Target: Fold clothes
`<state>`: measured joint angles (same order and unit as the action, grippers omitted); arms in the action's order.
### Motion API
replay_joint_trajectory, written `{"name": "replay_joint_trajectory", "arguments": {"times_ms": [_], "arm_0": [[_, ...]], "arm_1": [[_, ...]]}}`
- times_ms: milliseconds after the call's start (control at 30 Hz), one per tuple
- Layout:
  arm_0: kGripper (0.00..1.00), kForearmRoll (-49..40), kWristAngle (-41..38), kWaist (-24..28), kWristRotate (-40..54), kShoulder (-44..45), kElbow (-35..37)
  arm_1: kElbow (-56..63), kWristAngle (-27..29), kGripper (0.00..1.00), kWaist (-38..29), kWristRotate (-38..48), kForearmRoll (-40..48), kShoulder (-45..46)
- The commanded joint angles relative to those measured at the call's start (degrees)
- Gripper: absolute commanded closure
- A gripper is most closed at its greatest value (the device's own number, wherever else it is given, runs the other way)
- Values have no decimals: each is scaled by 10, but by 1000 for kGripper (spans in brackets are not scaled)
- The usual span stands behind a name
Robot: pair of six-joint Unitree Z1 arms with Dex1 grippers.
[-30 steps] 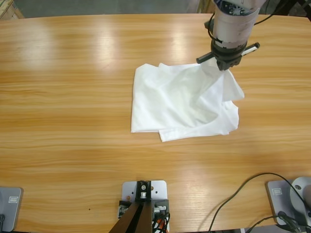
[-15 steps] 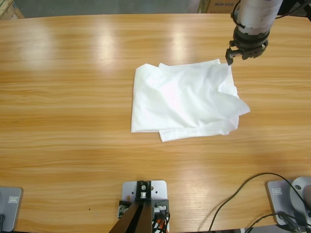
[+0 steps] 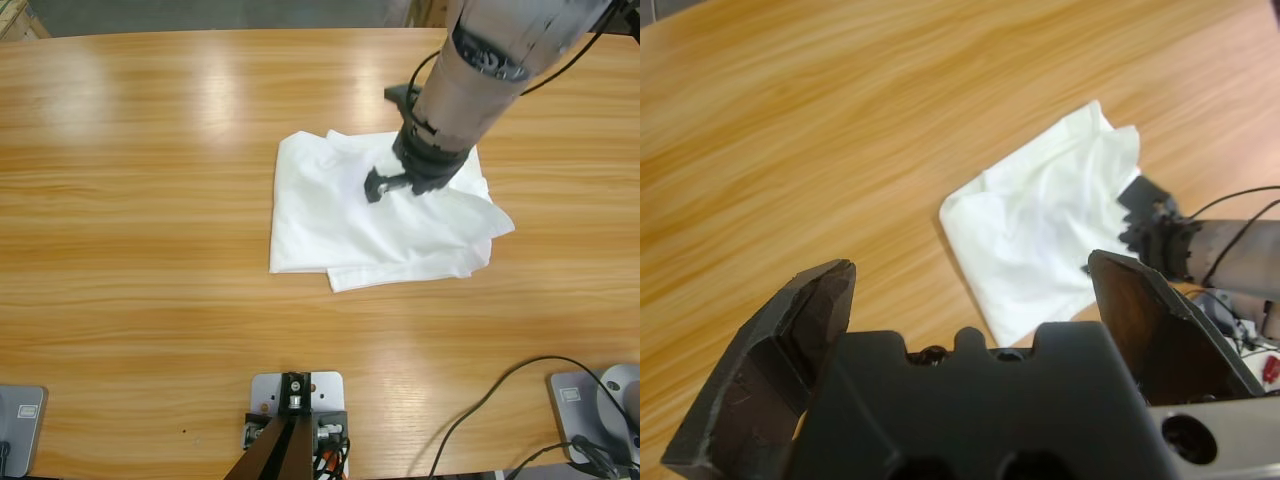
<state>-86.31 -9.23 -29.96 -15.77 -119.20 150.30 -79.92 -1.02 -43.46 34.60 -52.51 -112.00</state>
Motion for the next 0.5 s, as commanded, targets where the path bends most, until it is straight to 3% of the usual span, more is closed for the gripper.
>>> {"name": "replay_joint_trajectory", "arguments": {"times_ms": [33, 167, 500], "arm_0": [[92, -89, -9, 7, 11, 16, -22], [92, -89, -9, 7, 12, 17, -29], [92, -89, -9, 10, 14, 23, -33]], "arm_1": [[87, -63, 0, 6, -1, 68, -3], [117, -64, 0, 40, 13, 75, -2], [202, 2, 0, 82, 107, 60, 50]]}}
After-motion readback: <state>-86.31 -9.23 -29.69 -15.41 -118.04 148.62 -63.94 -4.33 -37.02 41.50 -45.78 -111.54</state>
